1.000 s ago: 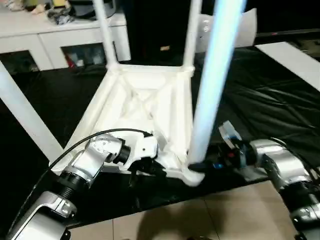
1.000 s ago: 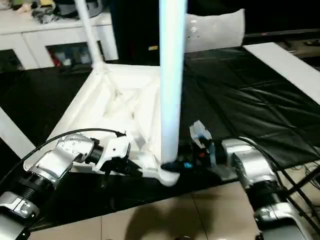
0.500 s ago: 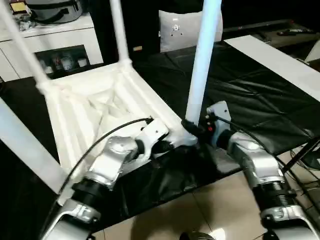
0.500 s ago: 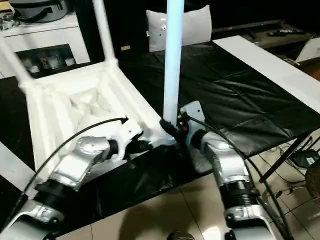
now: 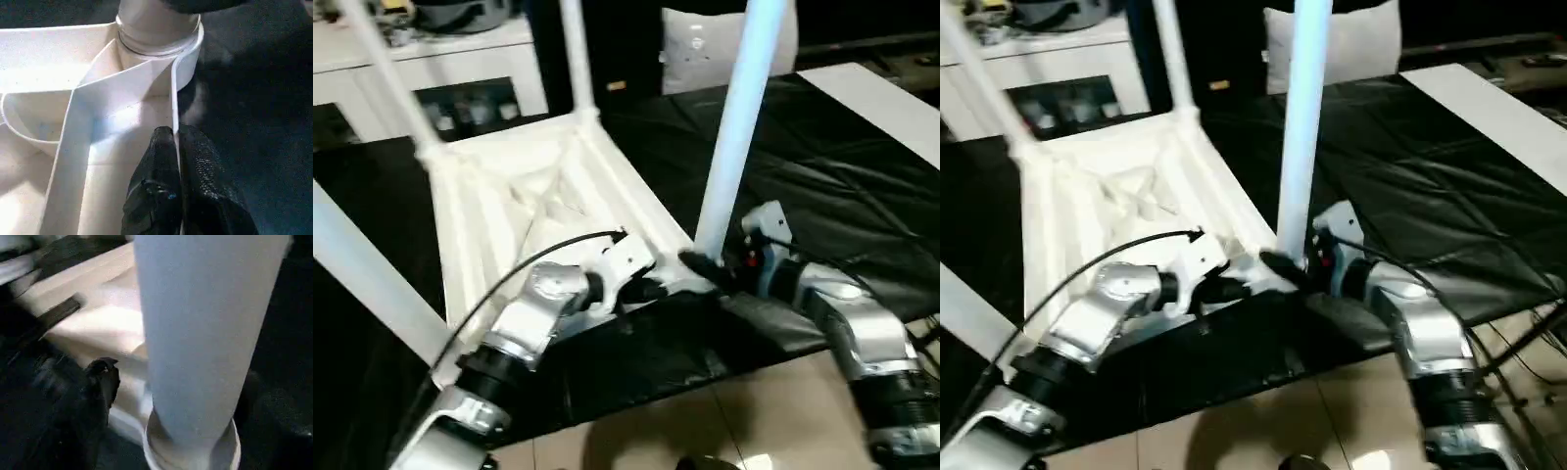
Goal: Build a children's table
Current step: Rotate leg to tighten
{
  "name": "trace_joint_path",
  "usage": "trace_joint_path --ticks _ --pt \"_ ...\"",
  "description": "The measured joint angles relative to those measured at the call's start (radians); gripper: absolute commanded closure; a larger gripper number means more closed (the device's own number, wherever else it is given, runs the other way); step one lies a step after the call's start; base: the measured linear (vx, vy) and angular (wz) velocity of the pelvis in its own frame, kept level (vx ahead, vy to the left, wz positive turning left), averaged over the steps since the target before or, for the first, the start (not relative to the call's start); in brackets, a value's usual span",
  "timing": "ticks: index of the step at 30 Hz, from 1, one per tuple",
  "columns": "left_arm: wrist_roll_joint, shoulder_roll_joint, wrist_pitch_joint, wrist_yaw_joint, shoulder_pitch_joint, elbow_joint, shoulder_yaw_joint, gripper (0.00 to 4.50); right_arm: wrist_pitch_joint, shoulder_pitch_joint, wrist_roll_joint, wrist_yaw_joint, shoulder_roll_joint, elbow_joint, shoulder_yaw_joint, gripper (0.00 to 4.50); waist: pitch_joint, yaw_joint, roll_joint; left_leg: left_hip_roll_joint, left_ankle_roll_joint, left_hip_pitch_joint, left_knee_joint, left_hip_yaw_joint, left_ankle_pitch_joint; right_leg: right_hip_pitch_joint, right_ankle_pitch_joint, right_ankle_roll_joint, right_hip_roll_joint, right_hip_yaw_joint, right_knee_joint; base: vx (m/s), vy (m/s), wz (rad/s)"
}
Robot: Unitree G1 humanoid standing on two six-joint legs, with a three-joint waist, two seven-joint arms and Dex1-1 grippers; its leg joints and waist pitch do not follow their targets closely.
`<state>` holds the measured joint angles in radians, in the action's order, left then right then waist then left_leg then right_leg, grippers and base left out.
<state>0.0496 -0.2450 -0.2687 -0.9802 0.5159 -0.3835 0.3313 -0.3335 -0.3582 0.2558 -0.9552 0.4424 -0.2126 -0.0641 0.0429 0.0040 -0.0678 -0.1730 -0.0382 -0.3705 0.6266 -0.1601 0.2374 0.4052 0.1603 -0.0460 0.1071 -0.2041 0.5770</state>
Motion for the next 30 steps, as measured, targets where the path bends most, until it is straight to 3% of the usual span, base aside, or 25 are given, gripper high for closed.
trace_joint_path --ticks 3,7,11,17,30 --pt "-0.01 -0.05 0.049 -0.08 0.0 -0.016 0.002 4.5 0.007 0.003 0.017 -0.091 0.053 0.001 -0.002 0.19 0.0 0.009 0.0 0.0 -0.002 0.002 0.001 -0.001 -0.001 -0.003 -0.001 0.0 0.0 0.001 -0.001 0.0 0.0 0.0" --pt "-0.024 -0.106 0.121 -0.186 0.0 -0.025 0.021 4.5 0.029 0.007 0.032 -0.242 0.131 0.005 -0.027 0.19 0.0 0.029 0.001 0.001 -0.002 0.002 0.001 -0.001 -0.001 -0.003 -0.001 0.001 0.001 0.001 -0.001 0.0 0.0 0.0" --pt "-0.044 -0.161 0.165 -0.302 0.0 -0.025 0.046 4.5 0.069 0.007 0.042 -0.357 0.164 0.005 -0.051 0.53 0.0 0.053 0.001 0.0 -0.002 0.002 0.001 -0.001 -0.001 -0.003 -0.001 0.001 0.001 0.001 -0.001 0.0 0.0 0.0" --pt "-0.055 -0.171 0.189 -0.392 0.002 -0.013 0.081 4.5 0.077 0.007 0.066 -0.439 0.16 0.005 -0.087 1.11 0.0 0.087 0.002 0.0 -0.002 0.003 0.002 -0.004 -0.001 -0.003 -0.002 0.001 0.002 0.003 0.0 0.0 0.0 0.0" --pt "-0.055 -0.171 0.216 -0.434 0.025 -0.025 0.114 4.5 0.034 0.006 0.097 -0.517 0.148 0.005 -0.129 2.16 0.0 0.09 0.002 0.0 -0.002 0.004 0.002 -0.005 -0.001 -0.003 -0.002 0.001 0.002 0.004 0.001 0.0 0.0 0.0"
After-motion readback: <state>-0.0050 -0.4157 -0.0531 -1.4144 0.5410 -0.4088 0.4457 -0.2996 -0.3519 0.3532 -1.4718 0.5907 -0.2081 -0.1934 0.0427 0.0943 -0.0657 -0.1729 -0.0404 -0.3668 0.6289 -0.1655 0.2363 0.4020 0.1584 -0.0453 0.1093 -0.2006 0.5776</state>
